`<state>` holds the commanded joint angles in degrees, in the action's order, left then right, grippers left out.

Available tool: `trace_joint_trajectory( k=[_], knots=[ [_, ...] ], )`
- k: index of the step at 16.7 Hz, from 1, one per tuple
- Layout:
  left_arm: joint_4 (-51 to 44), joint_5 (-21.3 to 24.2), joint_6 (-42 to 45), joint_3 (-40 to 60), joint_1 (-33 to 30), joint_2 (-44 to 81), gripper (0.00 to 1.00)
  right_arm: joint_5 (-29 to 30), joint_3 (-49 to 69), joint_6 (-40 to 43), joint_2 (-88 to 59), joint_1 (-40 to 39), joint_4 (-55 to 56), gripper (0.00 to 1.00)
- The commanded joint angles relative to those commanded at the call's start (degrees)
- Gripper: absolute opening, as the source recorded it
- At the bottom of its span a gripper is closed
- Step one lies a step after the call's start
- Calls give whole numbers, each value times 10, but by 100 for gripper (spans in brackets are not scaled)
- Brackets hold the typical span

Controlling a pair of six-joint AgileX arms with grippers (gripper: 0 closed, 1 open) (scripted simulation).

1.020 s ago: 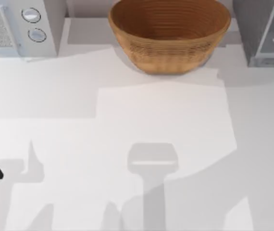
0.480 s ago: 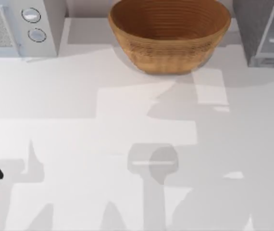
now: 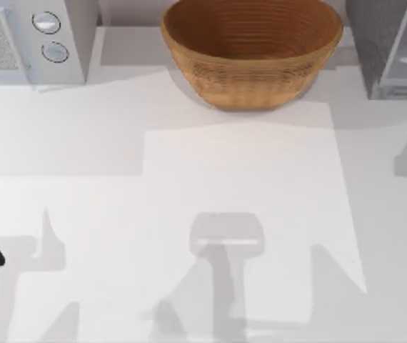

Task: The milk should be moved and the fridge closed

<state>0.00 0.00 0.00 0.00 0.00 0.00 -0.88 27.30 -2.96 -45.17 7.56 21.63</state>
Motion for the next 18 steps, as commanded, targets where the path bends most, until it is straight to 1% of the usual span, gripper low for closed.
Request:
trace_joint_trajectory(
  k=[4, 8, 11, 18],
  knots=[
    [0, 0, 0, 0, 0, 0, 100, 9, -128, 12, 239, -29, -107, 100],
    [0, 0, 0, 0, 0, 0, 100, 10, -229, 24, 394, -59, -184, 100],
    [0, 0, 0, 0, 0, 0, 100, 9, -269, 29, 446, -74, -213, 100],
    [0, 0, 0, 0, 0, 0, 100, 9, -271, 29, 450, -73, -216, 100]
  ],
)
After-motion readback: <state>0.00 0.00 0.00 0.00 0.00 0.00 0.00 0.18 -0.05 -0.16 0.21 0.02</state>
